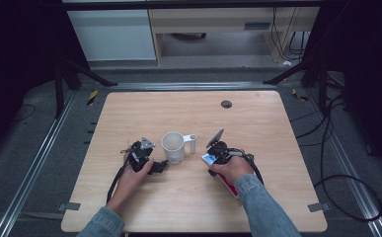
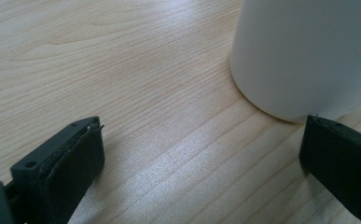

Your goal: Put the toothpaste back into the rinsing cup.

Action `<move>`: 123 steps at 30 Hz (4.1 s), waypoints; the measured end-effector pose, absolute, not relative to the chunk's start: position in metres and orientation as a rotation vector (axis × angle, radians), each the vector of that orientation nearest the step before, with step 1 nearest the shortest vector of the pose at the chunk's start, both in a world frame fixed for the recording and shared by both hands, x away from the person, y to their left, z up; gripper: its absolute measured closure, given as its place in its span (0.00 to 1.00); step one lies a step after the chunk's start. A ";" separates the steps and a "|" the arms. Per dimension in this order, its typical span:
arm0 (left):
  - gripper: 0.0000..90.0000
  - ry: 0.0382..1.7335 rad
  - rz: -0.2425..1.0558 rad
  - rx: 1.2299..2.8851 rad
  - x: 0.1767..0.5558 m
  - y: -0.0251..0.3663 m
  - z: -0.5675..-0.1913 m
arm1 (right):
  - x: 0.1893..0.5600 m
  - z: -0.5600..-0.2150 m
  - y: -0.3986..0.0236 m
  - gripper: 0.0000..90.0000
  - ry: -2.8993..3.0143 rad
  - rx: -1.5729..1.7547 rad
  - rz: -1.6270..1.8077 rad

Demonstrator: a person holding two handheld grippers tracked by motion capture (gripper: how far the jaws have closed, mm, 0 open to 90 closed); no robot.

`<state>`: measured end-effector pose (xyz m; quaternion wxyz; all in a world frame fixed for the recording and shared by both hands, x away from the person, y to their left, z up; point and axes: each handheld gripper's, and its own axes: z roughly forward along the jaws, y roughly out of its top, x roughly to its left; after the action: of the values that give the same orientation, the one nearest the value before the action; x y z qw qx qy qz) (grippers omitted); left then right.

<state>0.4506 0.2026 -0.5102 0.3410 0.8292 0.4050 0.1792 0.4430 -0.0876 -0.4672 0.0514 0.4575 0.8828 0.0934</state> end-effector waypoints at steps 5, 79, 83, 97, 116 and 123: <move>0.00 1.053 0.466 2.157 0.451 0.203 -0.510 | 0.445 -0.469 -0.086 0.41 2.691 1.394 0.261; 0.00 1.054 0.469 2.152 0.452 0.202 -0.510 | 0.453 -0.376 -0.120 0.81 2.568 1.208 0.509; 0.00 1.054 0.469 2.152 0.452 0.202 -0.510 | 0.453 -0.369 -0.122 0.81 2.541 1.215 0.560; 0.00 1.053 0.469 2.152 0.452 0.202 -0.510 | 0.456 -0.356 -0.124 0.81 2.411 1.209 0.764; 0.00 1.053 0.469 2.153 0.452 0.202 -0.510 | 0.457 -0.339 -0.127 0.81 2.285 1.216 0.928; 0.00 1.053 0.469 2.153 0.452 0.202 -0.510 | 0.458 -0.331 -0.125 0.81 2.240 1.219 0.981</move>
<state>0.4516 0.2024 -0.5104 0.3427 0.8281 0.4052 0.1805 0.4583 -0.1253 -0.3305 0.2030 0.4368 0.8027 0.3516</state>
